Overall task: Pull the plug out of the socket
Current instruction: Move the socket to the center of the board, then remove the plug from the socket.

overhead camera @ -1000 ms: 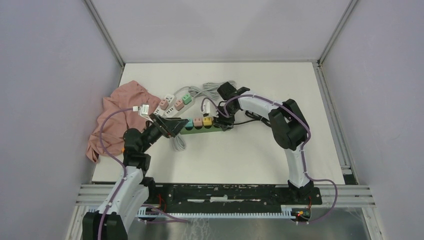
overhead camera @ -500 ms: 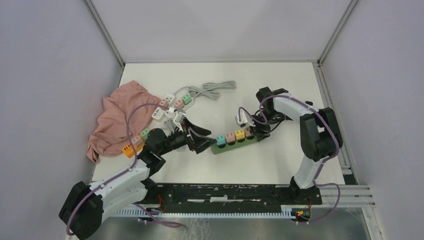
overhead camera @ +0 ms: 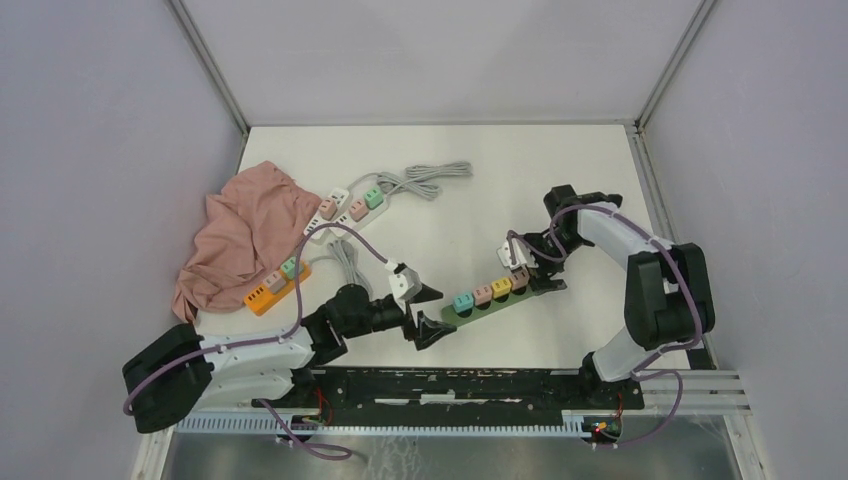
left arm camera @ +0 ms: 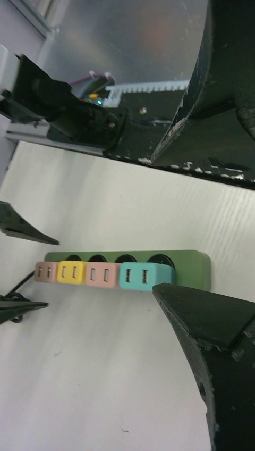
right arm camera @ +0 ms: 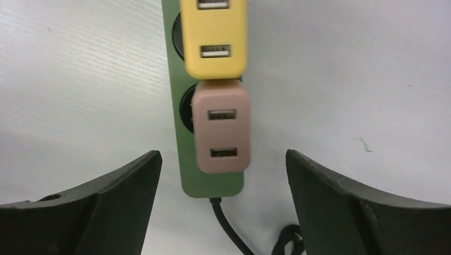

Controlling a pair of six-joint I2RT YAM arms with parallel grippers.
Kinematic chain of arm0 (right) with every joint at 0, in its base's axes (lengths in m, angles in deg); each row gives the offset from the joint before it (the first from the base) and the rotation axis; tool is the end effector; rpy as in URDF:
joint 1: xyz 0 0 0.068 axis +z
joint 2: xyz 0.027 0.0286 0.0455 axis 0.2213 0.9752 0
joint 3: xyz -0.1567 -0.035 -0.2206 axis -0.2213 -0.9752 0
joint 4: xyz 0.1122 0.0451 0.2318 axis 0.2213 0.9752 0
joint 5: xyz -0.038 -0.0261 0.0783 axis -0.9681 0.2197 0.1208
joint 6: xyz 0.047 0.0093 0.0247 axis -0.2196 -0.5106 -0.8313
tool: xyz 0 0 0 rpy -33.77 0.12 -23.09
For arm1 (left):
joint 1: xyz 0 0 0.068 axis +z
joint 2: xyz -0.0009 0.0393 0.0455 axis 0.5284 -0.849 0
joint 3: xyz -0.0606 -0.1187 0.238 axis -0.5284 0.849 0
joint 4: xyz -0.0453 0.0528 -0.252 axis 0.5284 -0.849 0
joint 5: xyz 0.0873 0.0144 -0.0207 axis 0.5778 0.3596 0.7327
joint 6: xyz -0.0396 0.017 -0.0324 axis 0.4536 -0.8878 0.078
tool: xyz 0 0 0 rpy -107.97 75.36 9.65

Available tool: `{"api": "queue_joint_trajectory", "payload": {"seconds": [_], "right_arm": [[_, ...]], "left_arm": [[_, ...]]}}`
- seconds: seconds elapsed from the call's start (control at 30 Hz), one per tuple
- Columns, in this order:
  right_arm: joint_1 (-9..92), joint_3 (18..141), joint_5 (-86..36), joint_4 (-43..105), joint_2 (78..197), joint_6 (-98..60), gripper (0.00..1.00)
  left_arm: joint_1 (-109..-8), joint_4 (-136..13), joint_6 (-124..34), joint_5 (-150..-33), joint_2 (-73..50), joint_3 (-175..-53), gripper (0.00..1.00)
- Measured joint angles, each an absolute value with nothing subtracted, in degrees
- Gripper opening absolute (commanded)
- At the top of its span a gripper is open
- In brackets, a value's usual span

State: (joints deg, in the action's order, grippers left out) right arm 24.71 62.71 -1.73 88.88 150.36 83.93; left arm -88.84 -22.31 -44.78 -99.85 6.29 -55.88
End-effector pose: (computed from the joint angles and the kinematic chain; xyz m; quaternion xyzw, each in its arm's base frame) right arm 0.2568 0.0732 0.1830 -0.7746 0.5709 0.2200 0.1600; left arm 0.1041 -0.1784 0.2048 0.3660 0.6256 -0.4704 0.5034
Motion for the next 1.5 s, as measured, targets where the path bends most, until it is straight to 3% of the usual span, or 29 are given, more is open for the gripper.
{"api": "queue_joint_trajectory", "payload": {"seconds": [0.17,0.27,0.5,0.7,1.03,1.5], "right_arm": [[23.0,63.1,1.5,90.3,145.7,84.0,1.0],[22.8,64.6,4.3,93.3,143.0,84.4,1.0],[23.7,73.4,17.5,102.6,137.1,78.9,1.0],[30.5,78.6,27.6,104.4,137.0,72.3,1.0],[33.8,72.0,24.7,88.3,139.0,47.7,1.0],[34.3,69.0,26.0,89.4,138.0,55.7,1.0]], "left_arm": [[-90.6,-22.4,-49.8,-95.8,5.3,-53.8,0.91],[-90.8,-22.2,-51.2,-94.3,5.3,-53.5,1.0],[-90.9,-17.7,-51.1,-86.3,15.1,-46.9,0.99],[-90.9,-17.5,-51.0,-84.3,21.4,-46.6,1.0],[-90.9,-18.3,-46.8,-78.6,15.6,-45.1,1.0],[-90.9,-7.6,-50.4,-84.4,-0.1,-45.2,0.99]]}}
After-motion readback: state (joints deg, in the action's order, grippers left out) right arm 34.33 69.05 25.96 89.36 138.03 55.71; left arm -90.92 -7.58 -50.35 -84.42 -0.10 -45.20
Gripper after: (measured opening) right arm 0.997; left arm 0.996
